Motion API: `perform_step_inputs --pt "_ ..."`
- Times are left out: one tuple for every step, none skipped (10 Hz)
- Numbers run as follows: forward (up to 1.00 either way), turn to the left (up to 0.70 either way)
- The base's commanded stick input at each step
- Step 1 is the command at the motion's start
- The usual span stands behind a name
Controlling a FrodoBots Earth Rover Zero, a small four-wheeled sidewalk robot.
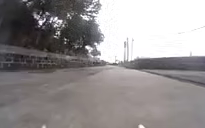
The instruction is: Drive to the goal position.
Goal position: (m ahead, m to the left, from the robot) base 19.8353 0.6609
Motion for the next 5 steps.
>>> perform_step_inputs --pt "0.70 0.00" --pt "0.70 0.00" --pt "0.70 0.00" --pt "0.70 0.00" --pt "0.70 0.00"
